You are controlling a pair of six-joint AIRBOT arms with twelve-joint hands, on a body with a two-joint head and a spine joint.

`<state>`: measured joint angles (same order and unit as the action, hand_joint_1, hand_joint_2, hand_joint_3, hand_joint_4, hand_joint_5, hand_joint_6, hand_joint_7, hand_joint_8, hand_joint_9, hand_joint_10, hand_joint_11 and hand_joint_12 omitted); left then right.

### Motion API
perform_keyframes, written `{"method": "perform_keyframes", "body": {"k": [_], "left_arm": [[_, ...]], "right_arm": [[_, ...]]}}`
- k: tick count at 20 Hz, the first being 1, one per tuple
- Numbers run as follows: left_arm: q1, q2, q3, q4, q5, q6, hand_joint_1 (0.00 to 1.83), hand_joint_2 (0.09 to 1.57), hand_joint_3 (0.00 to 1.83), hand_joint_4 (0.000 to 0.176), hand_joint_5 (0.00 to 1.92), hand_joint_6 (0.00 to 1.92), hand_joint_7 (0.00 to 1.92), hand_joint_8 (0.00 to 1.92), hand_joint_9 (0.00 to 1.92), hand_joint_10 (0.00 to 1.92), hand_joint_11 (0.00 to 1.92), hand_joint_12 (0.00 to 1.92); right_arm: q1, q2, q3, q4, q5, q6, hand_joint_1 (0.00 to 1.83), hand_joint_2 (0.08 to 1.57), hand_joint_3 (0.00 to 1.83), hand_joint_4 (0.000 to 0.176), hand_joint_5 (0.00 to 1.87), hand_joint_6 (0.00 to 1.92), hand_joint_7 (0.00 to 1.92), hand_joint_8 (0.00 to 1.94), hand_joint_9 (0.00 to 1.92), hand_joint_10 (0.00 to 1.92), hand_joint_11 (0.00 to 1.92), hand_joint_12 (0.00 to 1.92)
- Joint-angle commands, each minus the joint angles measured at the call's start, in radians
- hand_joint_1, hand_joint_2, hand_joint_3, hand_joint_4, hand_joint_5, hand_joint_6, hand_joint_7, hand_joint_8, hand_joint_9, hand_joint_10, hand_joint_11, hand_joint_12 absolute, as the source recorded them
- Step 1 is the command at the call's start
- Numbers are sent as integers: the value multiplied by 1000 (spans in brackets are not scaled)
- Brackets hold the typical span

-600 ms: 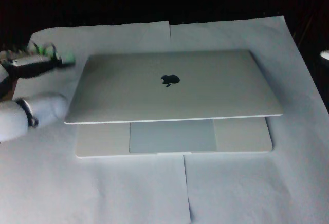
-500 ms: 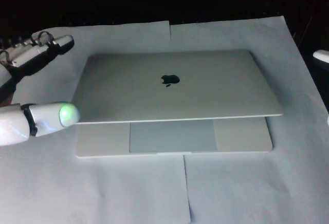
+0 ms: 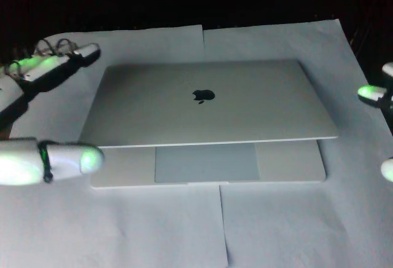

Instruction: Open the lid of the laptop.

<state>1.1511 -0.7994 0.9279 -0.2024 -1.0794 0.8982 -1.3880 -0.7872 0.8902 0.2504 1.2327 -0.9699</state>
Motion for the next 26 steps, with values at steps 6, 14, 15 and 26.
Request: {"method": "perform_keyframes", "body": {"k": [6, 14, 15, 26], "left_arm": [[-62, -52, 29, 58, -4, -5, 597, 854, 12, 176, 0, 0, 0, 0, 0, 0, 0, 0], [-135, -113, 83, 102, 118, -3, 665, 915, 8, 176, 0, 0, 0, 0, 0, 0, 0, 0], [-136, -114, 85, 102, 120, -3, 680, 919, 8, 176, 0, 0, 0, 0, 0, 0, 0, 0], [-160, -129, 103, 61, 116, 50, 739, 996, 6, 176, 0, 0, 0, 0, 0, 0, 0, 0]], "right_arm": [[16, -11, 4, -26, 85, 3, 0, 1217, 6, 176, 182, 8, 71, 1, 0, 0, 0, 0], [32, -39, 5, -74, 14, 6, 0, 1207, 3, 133, 195, 0, 62, 0, 23, 2, 41, 17], [36, -42, 6, -78, 7, 6, 0, 1215, 6, 135, 200, 2, 67, 2, 22, 1, 41, 17], [67, -76, 8, -152, -60, 19, 0, 1242, 17, 0, 120, 6, 89, 7, 38, 7, 37, 12]]}}
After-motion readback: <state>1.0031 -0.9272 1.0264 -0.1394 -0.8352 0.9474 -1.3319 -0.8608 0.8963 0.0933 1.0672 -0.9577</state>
